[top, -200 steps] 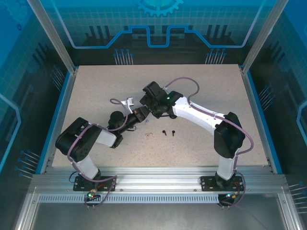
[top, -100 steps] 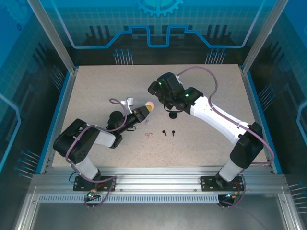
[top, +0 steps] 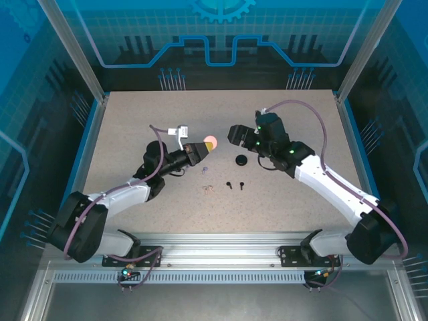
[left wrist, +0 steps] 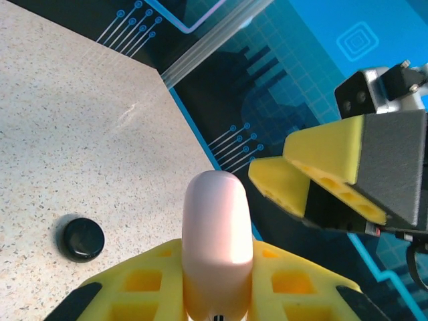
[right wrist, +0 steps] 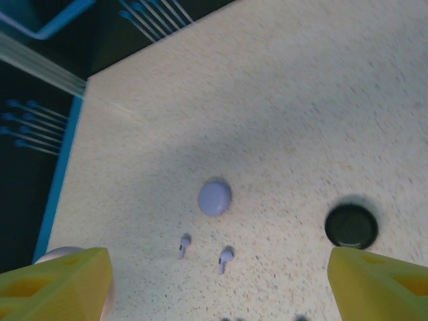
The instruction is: Insert wireless bluetooth earbuds into charging case
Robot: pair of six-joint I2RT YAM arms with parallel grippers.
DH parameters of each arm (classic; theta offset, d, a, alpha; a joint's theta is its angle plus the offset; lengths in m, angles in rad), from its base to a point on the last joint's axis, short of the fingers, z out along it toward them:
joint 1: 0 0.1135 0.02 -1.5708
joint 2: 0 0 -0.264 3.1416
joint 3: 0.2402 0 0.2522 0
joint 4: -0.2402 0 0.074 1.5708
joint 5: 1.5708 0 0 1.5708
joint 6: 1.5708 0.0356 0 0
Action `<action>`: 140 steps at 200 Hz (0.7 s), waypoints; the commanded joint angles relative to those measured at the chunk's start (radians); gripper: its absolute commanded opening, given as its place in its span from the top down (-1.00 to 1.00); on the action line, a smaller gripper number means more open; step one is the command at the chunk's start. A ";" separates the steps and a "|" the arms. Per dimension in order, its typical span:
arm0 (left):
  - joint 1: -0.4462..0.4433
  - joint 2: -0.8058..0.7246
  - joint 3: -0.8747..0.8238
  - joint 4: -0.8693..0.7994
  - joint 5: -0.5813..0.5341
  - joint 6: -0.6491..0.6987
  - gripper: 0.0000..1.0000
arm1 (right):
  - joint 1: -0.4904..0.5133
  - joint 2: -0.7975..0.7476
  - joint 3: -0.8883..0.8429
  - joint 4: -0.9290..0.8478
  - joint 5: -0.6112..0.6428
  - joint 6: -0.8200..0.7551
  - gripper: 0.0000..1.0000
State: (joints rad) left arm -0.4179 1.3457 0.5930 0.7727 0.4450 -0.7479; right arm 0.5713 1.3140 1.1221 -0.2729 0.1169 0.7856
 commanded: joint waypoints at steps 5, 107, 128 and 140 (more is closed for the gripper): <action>0.033 -0.025 0.051 -0.147 0.107 0.080 1.00 | -0.050 -0.040 -0.058 0.208 -0.221 -0.174 -0.69; 0.073 0.033 0.057 -0.003 0.227 0.005 1.00 | -0.029 0.077 -0.066 0.288 -0.512 -0.259 -0.57; 0.073 0.041 0.064 0.008 0.234 -0.005 1.00 | -0.026 0.094 -0.073 0.294 -0.507 -0.255 -0.55; 0.073 0.045 0.067 0.013 0.235 -0.013 1.00 | -0.023 0.104 -0.073 0.297 -0.511 -0.254 -0.54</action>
State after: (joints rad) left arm -0.3542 1.3781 0.6262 0.7284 0.6434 -0.7357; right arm 0.5343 1.3987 1.0599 -0.0132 -0.3641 0.5484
